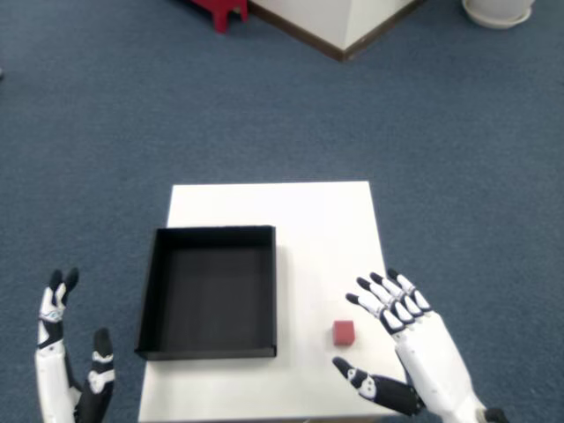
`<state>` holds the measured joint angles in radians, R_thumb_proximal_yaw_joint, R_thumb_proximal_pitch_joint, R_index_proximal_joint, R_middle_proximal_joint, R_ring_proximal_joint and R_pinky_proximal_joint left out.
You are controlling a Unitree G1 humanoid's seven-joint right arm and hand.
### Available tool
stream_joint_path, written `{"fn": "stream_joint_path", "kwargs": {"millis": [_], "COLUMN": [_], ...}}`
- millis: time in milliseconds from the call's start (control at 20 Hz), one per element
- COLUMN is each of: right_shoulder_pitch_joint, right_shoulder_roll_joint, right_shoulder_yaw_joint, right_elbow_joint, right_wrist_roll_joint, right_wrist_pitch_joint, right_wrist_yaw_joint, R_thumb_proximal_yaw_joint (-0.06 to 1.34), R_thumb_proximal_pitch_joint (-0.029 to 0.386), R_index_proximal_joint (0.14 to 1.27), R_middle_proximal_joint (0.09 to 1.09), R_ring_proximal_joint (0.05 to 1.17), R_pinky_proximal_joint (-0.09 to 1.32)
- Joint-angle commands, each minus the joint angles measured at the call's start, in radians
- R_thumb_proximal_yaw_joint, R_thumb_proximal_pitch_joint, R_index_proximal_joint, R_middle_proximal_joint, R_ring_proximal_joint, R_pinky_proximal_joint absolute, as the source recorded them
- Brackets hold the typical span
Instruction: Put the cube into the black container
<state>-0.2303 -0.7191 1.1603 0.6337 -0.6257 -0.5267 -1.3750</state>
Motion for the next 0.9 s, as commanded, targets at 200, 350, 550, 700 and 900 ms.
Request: {"fn": "stream_joint_path", "kwargs": {"millis": [200, 350, 550, 700, 900], "right_shoulder_pitch_joint": [0.028, 0.047, 0.046, 0.036, 0.023], "right_shoulder_roll_joint": [-0.094, -0.098, -0.086, -0.076, -0.06], "right_shoulder_yaw_joint": [-0.06, -0.062, -0.065, -0.066, -0.067], "right_elbow_joint": [-0.158, -0.169, -0.135, -0.112, -0.078], "right_wrist_roll_joint": [0.101, 0.124, 0.148, 0.155, 0.161], "right_wrist_pitch_joint": [0.145, 0.186, 0.211, 0.213, 0.205], "right_wrist_yaw_joint": [0.126, 0.162, 0.194, 0.206, 0.21], "R_thumb_proximal_yaw_joint": [0.54, 0.55, 0.55, 0.55, 0.55], "R_thumb_proximal_pitch_joint": [0.029, 0.022, 0.018, 0.017, 0.016], "R_index_proximal_joint": [0.35, 0.35, 0.35, 0.35, 0.36], "R_middle_proximal_joint": [0.17, 0.16, 0.15, 0.15, 0.15], "R_ring_proximal_joint": [0.16, 0.16, 0.16, 0.16, 0.16], "R_pinky_proximal_joint": [-0.02, -0.02, -0.02, -0.02, -0.02]}}
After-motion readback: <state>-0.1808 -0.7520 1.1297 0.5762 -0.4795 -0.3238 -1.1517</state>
